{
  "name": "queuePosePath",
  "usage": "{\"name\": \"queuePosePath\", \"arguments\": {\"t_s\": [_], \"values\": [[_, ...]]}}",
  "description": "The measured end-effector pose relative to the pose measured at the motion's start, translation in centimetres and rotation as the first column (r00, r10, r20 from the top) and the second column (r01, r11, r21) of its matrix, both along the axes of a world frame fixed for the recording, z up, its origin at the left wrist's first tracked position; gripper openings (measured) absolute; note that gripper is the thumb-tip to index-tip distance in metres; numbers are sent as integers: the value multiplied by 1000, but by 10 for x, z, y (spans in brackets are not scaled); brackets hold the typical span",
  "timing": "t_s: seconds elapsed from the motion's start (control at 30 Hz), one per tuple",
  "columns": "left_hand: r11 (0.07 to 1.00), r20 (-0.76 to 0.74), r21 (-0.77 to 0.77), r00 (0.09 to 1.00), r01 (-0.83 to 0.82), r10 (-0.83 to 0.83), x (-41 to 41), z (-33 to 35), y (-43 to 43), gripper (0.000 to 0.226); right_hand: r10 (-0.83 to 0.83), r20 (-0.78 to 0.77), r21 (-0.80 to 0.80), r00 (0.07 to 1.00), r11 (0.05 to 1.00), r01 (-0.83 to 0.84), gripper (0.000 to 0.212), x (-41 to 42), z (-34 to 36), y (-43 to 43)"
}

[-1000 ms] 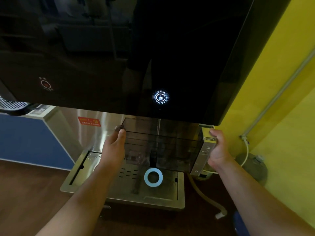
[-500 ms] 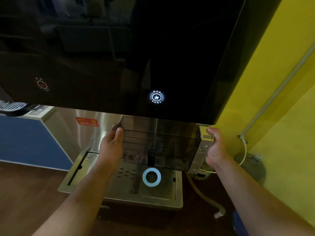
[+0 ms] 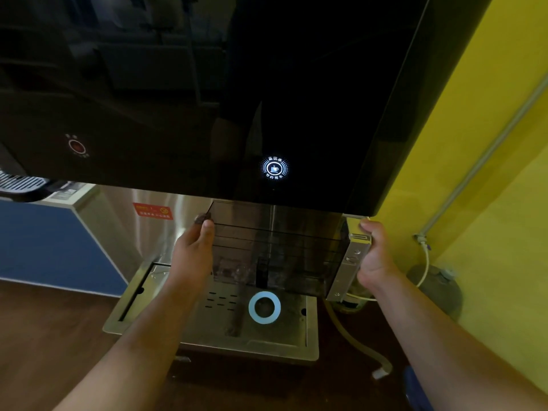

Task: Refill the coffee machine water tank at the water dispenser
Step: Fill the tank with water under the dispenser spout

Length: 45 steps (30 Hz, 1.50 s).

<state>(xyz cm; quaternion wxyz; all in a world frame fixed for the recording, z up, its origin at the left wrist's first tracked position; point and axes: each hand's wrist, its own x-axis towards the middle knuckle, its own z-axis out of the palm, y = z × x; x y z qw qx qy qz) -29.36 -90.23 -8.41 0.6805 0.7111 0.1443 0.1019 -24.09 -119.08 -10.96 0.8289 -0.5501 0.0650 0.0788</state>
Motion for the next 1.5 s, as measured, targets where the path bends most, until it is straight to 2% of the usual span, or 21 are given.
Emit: {"name": "queuePosePath", "arguments": {"t_s": [0.07, 0.17, 0.27, 0.67, 1.2, 1.5], "values": [[1000, -5, 1, 1000, -6, 6, 2, -2, 2, 21, -8, 8, -2, 1000, 1000, 8, 47, -1, 0, 1], [1000, -1, -2, 1000, -6, 6, 3, -3, 5, 35, -3, 5, -20, 1000, 1000, 3, 45, -1, 0, 3], [1000, -6, 17, 1000, 6, -6, 4, -4, 7, 41, 5, -13, -23, 1000, 1000, -6, 59, 1, -1, 4], [1000, -9, 10, 1000, -7, 7, 8, -8, 8, 43, -13, -17, -17, 1000, 1000, 13, 41, 1, 0, 5], [1000, -14, 14, 1000, -15, 15, 11, -14, 9, 43, -3, -10, -35, 1000, 999, 3, 43, 4, -2, 3], [1000, -20, -8, 1000, -13, 12, 10, -15, 10, 43, 39, -4, -27, 999, 999, -39, 61, 8, -6, 0]]}}
